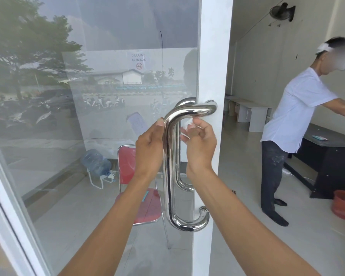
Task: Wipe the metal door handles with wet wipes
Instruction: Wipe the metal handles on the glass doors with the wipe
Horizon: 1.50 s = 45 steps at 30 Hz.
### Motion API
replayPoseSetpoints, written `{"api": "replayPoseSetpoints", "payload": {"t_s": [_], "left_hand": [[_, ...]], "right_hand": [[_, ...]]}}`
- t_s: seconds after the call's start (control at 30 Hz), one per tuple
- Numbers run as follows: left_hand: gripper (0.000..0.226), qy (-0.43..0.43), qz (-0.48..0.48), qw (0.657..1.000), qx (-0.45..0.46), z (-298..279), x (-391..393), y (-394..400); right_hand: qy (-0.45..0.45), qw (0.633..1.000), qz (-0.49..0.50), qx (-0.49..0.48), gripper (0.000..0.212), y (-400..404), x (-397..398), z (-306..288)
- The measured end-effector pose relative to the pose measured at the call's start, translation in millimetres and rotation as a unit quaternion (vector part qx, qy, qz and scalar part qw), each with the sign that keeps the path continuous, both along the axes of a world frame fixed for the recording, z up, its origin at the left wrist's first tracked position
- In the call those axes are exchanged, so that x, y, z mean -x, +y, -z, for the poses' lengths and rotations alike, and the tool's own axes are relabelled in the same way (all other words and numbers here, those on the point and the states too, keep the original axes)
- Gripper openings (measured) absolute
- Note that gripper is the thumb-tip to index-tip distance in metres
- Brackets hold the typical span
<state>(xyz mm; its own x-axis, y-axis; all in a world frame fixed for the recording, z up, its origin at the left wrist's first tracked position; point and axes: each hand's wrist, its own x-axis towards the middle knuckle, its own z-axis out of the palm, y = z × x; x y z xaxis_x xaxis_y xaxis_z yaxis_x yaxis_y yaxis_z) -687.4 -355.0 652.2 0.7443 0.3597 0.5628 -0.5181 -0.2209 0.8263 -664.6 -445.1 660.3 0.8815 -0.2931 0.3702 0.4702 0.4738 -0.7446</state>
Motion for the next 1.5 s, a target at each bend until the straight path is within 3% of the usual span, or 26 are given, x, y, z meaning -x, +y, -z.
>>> {"api": "replayPoseSetpoints", "payload": {"t_s": [0.1,0.27,0.47,0.53,0.63,0.7,0.77,0.9,1.13,1.2,1.3,1.4,1.43,1.5], "left_hand": [[0.037,0.004,-0.001,0.999,0.036,-1,3,6],[0.031,0.013,0.001,0.999,0.052,-3,6,16],[0.032,0.014,0.001,0.998,0.063,-2,6,18],[0.03,0.018,0.003,0.998,0.063,0,5,18],[0.028,0.021,0.005,0.998,0.067,3,6,18],[0.029,0.017,0.01,0.997,0.068,5,6,21],[0.026,0.018,0.02,0.996,0.087,4,6,23],[0.021,0.035,0.042,0.993,0.104,7,7,24],[0.021,0.05,0.029,0.993,0.099,19,9,33],[0.018,0.057,0.029,0.994,0.084,19,9,35],[0.018,0.06,0.036,0.994,0.085,16,10,36],[0.019,0.065,0.043,0.995,0.064,19,14,36],[0.02,0.067,0.052,0.994,0.067,20,15,37],[0.019,0.074,0.072,0.991,0.09,21,18,39]], "right_hand": [[0.042,0.999,-0.01,0.015,0.025,11,-6,-7],[0.03,0.988,0.027,0.151,0.028,21,-11,9],[-0.114,0.956,0.139,0.23,0.012,26,4,39],[-0.203,0.902,0.218,0.313,0.016,25,-2,49],[-0.334,0.74,0.36,0.46,0.013,18,-17,54],[-0.372,0.654,0.442,0.488,0.013,14,-25,40],[-0.387,0.609,0.489,0.49,0.013,12,-28,16],[-0.382,0.563,0.513,0.524,0.02,5,-31,-20],[-0.49,0.432,0.439,0.617,0.028,-4,-33,21],[-0.49,0.433,0.452,0.607,0.025,-8,-36,19],[-0.471,0.47,0.484,0.569,0.02,-7,-35,14],[-0.483,0.459,0.458,0.589,0.021,-4,-31,28],[-0.48,0.468,0.448,0.592,0.021,-2,-28,33],[-0.456,0.522,0.43,0.579,0.019,2,-19,35]]}}
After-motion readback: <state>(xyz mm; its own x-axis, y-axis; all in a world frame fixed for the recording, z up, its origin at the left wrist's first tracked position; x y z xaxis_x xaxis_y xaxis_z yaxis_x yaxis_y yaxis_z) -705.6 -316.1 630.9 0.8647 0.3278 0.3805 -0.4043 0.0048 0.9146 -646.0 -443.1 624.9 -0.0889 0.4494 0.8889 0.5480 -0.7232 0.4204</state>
